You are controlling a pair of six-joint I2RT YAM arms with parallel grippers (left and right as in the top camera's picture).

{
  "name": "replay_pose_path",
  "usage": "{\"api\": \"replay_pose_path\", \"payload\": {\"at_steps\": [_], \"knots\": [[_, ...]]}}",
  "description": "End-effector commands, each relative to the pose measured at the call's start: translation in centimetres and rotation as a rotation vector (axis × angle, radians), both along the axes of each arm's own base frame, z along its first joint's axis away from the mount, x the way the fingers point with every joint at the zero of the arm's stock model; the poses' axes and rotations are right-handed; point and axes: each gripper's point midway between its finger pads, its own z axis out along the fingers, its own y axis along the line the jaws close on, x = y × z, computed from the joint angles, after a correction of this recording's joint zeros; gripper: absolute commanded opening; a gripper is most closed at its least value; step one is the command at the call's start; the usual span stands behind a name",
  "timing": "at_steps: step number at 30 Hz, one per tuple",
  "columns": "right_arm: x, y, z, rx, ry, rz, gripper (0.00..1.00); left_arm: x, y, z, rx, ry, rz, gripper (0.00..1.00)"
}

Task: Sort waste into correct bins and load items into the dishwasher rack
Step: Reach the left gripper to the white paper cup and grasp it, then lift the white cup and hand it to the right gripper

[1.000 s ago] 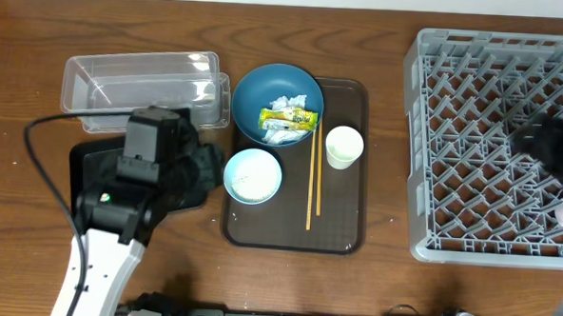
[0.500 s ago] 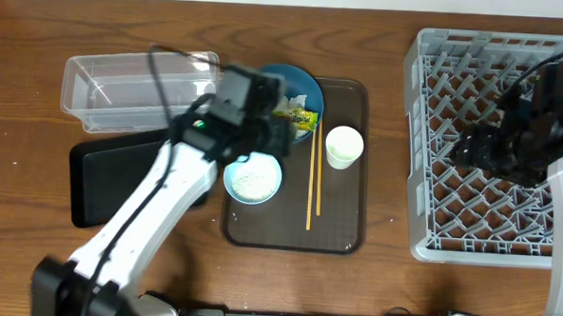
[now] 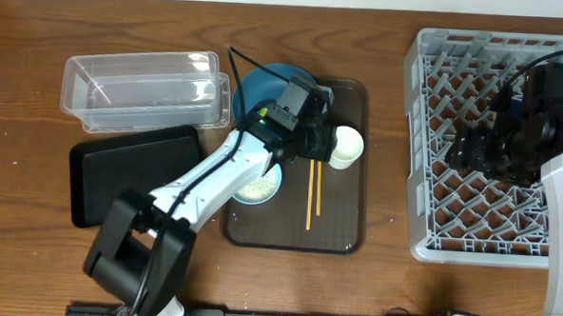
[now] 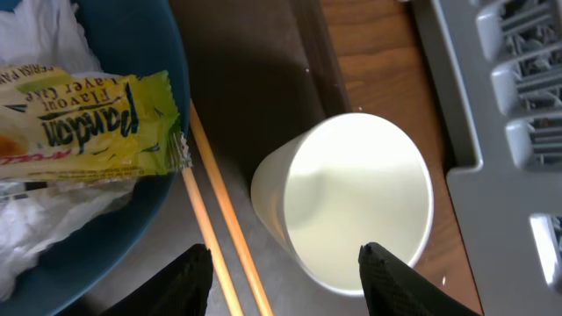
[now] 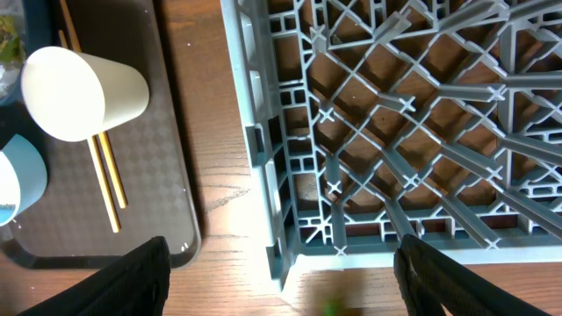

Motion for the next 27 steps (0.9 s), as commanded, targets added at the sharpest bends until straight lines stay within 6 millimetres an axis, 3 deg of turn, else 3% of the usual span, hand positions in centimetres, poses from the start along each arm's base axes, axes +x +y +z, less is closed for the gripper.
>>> {"api": "replay_pose_path", "payload": {"at_steps": [1, 6, 9, 13, 17, 21, 27], "knots": [[-0.2, 0.1, 0.0, -0.010, -0.001, 0.019, 0.80, 0.4, -0.5, -0.4, -0.029, 0.029, 0.038, 0.57], [-0.2, 0.1, 0.0, -0.010, 0.000, 0.020, 0.81, 0.4, -0.7, -1.6, -0.031, 0.065, 0.065, 0.56], [-0.2, 0.1, 0.0, -0.010, 0.001, 0.020, 0.81, 0.1, -0.6, -2.7, -0.021, 0.105, 0.089, 0.48], [-0.2, 0.1, 0.0, -0.010, 0.001, 0.020, 0.81, -0.2, -0.4, -3.2, -0.008, 0.125, 0.090, 0.28], [-0.2, 0.1, 0.0, -0.010, 0.000, 0.020, 0.81, -0.5, -0.8, -2.3, -0.043, 0.133, 0.077, 0.06], [-0.2, -0.2, -0.1, -0.030, 0.002, 0.015, 0.81, -1.2, -0.3, -0.4, -0.071, 0.147, 0.071, 0.06], [0.3, -0.9, 0.0, -0.065, -0.016, 0.003, 0.84, -2.5, 5.0, 3.2, -0.053, 0.199, 0.165, 0.06]]}}
